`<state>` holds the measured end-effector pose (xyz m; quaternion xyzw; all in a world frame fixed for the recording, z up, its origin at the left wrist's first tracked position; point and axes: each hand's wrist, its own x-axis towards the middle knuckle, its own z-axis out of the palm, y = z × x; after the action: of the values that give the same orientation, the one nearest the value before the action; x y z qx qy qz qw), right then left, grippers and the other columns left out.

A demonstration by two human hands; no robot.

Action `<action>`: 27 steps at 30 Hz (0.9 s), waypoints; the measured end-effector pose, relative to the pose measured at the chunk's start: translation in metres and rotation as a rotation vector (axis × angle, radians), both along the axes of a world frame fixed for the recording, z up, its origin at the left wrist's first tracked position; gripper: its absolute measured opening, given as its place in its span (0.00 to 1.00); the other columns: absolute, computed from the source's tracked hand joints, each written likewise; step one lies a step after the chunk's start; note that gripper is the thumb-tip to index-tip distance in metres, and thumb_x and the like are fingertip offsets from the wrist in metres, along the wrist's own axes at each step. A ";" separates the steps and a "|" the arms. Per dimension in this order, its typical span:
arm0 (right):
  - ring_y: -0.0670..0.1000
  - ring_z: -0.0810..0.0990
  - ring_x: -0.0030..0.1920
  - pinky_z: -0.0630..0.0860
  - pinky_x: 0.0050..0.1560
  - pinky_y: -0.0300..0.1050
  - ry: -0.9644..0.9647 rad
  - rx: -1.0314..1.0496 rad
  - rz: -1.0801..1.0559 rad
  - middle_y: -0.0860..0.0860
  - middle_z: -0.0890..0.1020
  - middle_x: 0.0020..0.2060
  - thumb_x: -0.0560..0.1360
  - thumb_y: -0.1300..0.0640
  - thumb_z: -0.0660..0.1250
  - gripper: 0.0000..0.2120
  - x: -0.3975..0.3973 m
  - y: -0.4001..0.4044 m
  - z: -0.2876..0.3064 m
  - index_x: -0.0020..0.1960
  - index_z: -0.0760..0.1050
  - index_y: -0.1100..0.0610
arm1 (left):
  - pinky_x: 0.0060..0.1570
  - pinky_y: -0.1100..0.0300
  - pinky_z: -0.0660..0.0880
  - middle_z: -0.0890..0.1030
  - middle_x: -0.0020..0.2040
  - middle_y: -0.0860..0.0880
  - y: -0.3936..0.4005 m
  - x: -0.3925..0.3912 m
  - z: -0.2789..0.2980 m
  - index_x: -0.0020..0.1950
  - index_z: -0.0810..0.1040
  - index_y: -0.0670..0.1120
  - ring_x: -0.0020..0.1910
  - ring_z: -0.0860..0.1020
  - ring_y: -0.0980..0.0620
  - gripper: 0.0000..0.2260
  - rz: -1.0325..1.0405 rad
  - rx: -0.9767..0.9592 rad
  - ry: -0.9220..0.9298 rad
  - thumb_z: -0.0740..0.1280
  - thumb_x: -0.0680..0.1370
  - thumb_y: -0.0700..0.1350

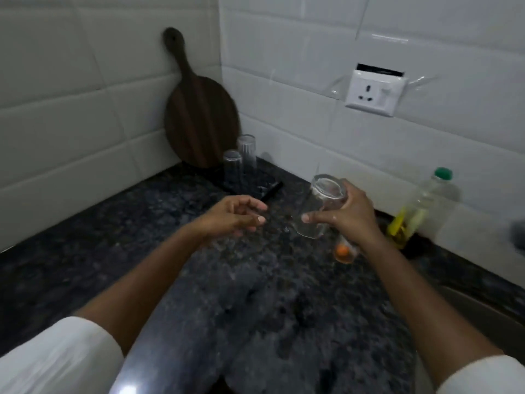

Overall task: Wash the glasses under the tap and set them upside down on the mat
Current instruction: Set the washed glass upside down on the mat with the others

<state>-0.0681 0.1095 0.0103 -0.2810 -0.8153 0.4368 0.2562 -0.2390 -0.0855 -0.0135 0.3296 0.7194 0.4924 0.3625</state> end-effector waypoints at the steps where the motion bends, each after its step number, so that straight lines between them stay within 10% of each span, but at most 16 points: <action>1: 0.48 0.83 0.47 0.79 0.46 0.43 -0.004 0.004 0.015 0.46 0.85 0.46 0.51 0.51 0.86 0.33 -0.031 -0.001 -0.002 0.53 0.79 0.51 | 0.41 0.59 0.73 0.84 0.44 0.51 -0.007 -0.021 -0.002 0.55 0.80 0.51 0.40 0.82 0.55 0.09 0.034 -0.002 -0.007 0.72 0.76 0.42; 12: 0.50 0.80 0.49 0.76 0.48 0.43 -0.089 0.136 -0.034 0.50 0.83 0.50 0.51 0.49 0.84 0.37 -0.264 0.016 -0.072 0.56 0.75 0.55 | 0.42 0.59 0.76 0.85 0.53 0.46 -0.028 -0.168 -0.043 0.58 0.80 0.52 0.47 0.83 0.52 0.11 0.138 -0.069 -0.055 0.72 0.76 0.45; 27: 0.46 0.75 0.49 0.70 0.49 0.35 -0.203 0.080 -0.004 0.52 0.81 0.53 0.55 0.51 0.85 0.37 -0.287 0.042 -0.116 0.59 0.74 0.60 | 0.44 0.59 0.76 0.86 0.52 0.48 -0.005 -0.182 -0.061 0.59 0.79 0.52 0.50 0.84 0.50 0.11 0.139 -0.106 -0.070 0.72 0.77 0.45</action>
<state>-0.3551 0.1511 -0.1056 -0.3148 -0.8533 0.3727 0.1842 -0.4213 -0.0907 -0.0741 0.2419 0.7525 0.4889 0.3689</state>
